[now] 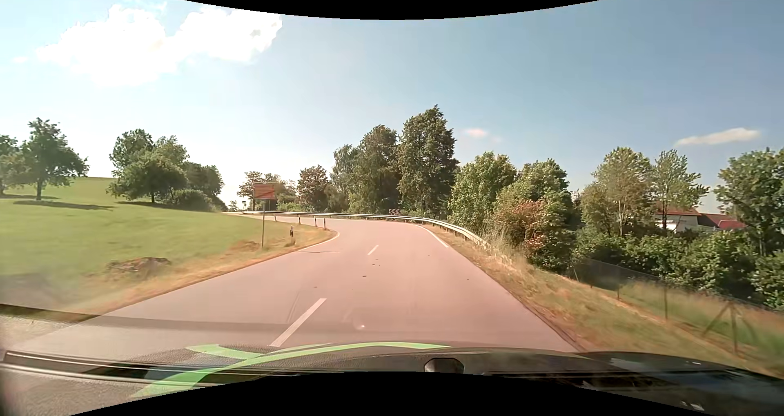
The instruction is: Follow the waypoints while adhering to traffic rules and regulations
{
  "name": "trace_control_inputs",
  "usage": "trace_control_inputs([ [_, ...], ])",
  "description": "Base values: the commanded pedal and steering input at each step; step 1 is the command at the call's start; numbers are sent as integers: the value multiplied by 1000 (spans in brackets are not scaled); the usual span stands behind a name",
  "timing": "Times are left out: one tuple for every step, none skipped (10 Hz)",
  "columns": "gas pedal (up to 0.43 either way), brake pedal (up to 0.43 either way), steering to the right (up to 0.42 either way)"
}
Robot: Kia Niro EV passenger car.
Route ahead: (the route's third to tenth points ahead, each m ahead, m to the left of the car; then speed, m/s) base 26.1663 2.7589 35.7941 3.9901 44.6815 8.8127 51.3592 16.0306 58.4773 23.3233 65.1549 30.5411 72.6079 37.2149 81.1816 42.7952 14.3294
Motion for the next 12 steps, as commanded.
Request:
trace_control_inputs([
  [0,0,-6],
  [0,0,-7],
  [0,0,-7],
  [0,12,-7],
  [0,61,-7],
  [0,79,-6],
  [0,116,-7],
  [0,134,-7],
  [0,146,-7],
  [0,152,-10],
  [0,165,-16],
  [0,165,-22],
])
